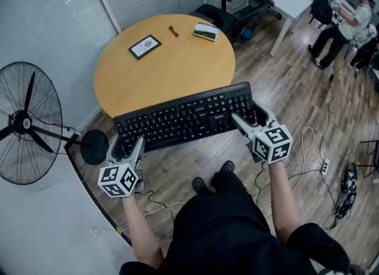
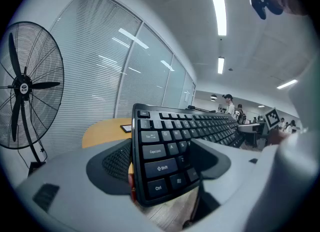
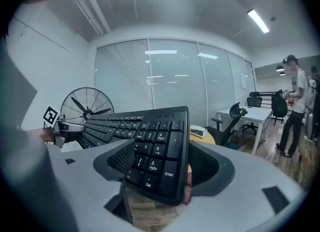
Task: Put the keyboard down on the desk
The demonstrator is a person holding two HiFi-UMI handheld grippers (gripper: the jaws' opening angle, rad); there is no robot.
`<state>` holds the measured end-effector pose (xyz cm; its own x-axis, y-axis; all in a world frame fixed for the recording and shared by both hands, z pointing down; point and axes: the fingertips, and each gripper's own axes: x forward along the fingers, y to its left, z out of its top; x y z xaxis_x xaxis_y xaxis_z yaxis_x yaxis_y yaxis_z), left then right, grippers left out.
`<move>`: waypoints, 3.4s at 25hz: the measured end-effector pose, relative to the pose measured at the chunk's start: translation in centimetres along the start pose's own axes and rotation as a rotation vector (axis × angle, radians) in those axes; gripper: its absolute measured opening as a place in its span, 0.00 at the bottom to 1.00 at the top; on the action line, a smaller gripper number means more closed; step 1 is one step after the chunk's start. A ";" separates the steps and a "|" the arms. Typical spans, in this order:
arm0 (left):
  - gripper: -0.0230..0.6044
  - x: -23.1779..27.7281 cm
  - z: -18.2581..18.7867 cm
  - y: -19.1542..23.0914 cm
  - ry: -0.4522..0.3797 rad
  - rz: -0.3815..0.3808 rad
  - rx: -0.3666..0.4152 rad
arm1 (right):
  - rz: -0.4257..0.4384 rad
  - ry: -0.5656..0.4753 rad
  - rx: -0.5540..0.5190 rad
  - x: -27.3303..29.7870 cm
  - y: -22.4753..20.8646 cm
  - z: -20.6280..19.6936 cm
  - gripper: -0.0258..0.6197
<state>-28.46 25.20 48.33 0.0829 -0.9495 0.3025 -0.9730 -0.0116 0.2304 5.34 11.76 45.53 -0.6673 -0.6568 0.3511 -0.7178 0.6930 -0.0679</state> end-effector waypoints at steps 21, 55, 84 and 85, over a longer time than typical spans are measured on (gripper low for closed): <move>0.60 2.4 -1.1 0.5 0.064 -0.073 -0.004 | -0.069 0.035 0.051 -0.4 -0.3 -1.6 0.57; 0.60 20.1 4.8 -7.6 0.051 0.045 0.033 | 0.049 -0.004 0.069 9.7 -20.5 2.9 0.57; 0.60 28.0 3.6 -1.1 0.155 0.076 -0.051 | 0.071 0.115 0.082 20.6 -22.4 2.8 0.57; 0.60 28.7 3.9 -0.6 0.157 0.068 -0.052 | 0.062 0.117 0.081 21.2 -22.5 3.1 0.57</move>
<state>-26.35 -3.26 53.30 0.0540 -0.8871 0.4585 -0.9655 0.0707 0.2505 6.68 -18.67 51.66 -0.6864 -0.5711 0.4502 -0.6929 0.7015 -0.1666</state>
